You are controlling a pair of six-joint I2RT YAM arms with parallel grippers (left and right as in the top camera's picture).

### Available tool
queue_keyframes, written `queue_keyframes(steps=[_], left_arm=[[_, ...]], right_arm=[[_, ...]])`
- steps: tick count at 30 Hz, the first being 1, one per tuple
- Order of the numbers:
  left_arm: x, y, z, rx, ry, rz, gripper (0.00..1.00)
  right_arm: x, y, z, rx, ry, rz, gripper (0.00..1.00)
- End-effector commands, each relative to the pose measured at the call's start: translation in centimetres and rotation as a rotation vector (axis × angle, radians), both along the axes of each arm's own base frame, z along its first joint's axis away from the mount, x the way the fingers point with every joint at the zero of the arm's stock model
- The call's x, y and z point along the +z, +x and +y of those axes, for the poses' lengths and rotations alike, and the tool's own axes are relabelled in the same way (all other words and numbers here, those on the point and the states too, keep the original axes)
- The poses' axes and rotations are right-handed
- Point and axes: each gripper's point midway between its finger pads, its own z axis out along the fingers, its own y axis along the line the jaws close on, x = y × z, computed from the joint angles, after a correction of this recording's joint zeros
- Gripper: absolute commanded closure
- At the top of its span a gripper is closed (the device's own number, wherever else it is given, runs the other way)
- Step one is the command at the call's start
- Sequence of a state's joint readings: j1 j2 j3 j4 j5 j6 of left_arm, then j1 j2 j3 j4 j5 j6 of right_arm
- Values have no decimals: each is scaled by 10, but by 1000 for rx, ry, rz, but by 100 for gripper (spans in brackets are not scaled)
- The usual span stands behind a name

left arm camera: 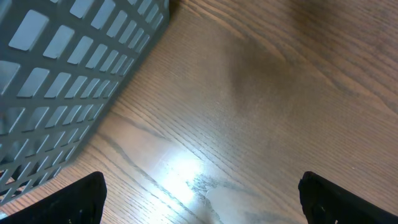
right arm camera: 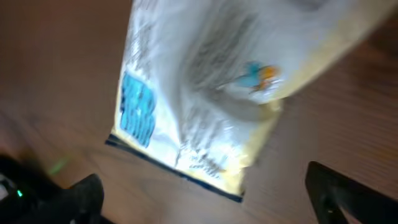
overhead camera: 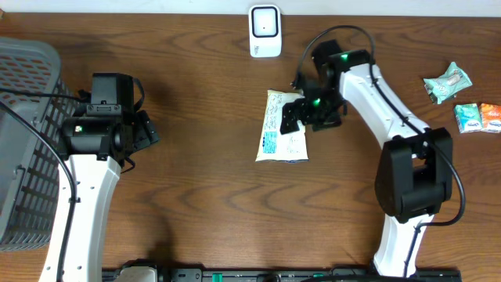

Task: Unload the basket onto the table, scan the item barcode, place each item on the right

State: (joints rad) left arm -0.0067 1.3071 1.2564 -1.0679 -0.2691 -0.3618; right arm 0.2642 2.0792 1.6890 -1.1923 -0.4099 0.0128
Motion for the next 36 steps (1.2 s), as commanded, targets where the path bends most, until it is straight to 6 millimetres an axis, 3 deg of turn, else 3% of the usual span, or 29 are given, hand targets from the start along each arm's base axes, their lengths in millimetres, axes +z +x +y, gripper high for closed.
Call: queue_keyframes(steps=[1,5,10,14,18,19,21,24,31,36], left_arm=[[1,-1,4,6,21,3,2],[1,-1,4,6,21,3,2],[1,-1,4,6,21,3,2],[1,-1,4,6,21,3,2],[1,-1,4,6,21,3,2],[1,-1,4,6,21,3,2],[1,-1,4,6,21,3,2],[1,-1,4,6,21,3,2],[1,-1,4,6,21,3,2],[1,-1,4,6,21,3,2]], right_arm=[[7,10,-9,-62,0,-18,1],[-1,7,-15,-88,-35,-2,1],[-25,7,-13,-206,-29,25,1],[-32,10,21,-220,198,32,1],[-41,10,32,-262,285,42,1],[-44,9,33,-266,297,41,10],[-48,5,35,-262,309,48,51],[-50,1,36,-252,305,56,98],[-34,10,41,-227,342,25,99],[22,19,57,-38,469,-106,99]])
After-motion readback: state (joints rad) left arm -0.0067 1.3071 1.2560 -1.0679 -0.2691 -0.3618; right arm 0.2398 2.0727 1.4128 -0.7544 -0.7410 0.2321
